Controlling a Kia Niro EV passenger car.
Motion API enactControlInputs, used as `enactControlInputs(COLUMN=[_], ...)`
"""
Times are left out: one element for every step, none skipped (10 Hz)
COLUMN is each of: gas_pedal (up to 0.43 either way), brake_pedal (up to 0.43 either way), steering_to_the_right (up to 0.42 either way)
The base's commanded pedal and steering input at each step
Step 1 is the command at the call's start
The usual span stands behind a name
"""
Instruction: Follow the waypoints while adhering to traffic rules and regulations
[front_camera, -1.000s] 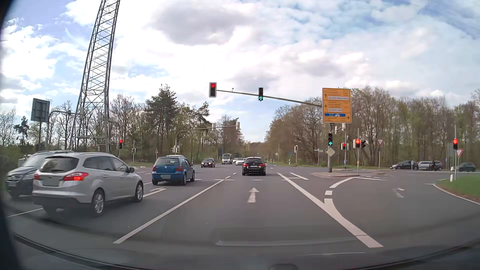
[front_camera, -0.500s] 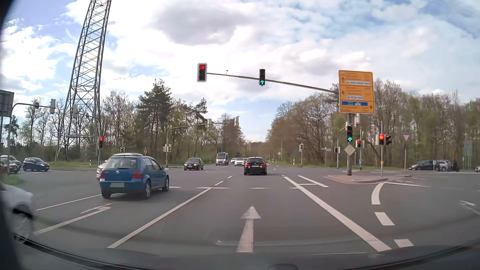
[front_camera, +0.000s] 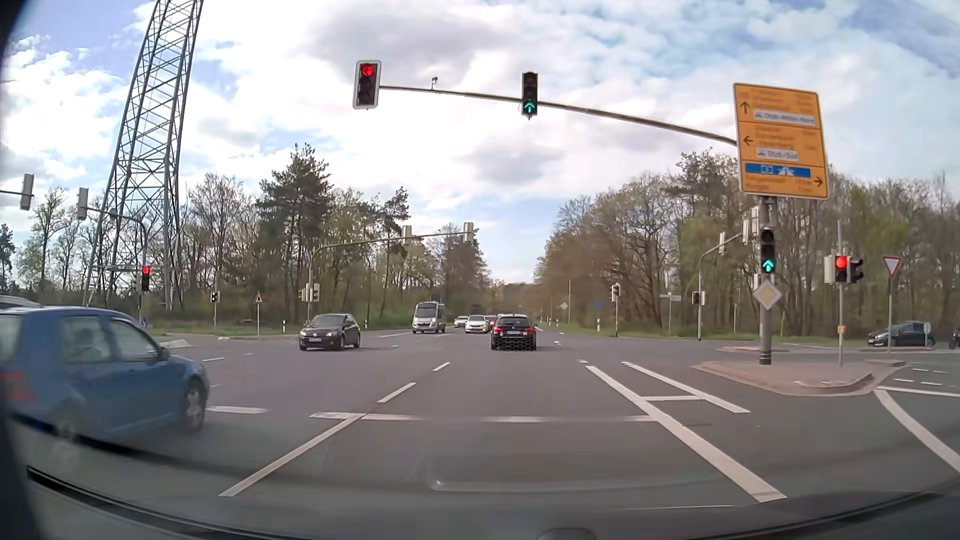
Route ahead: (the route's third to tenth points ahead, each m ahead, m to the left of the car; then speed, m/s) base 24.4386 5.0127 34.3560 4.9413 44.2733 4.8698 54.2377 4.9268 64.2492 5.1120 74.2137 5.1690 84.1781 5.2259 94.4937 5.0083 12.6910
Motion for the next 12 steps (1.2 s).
enactControlInputs(gas_pedal=[0.37,0.358,0.358,0.358,0.35,0.339,0.311,0.311,0.299,0.28,0.26,0.228], brake_pedal=[0.0,0.0,0.0,0.0,0.0,0.0,0.0,0.0,0.0,0.0,0.0,0.0], steering_to_the_right=[0.0,0.001,0.001,0.001,0.001,0.002,0.001,0.001,0.001,0.0,0.0,0.0])
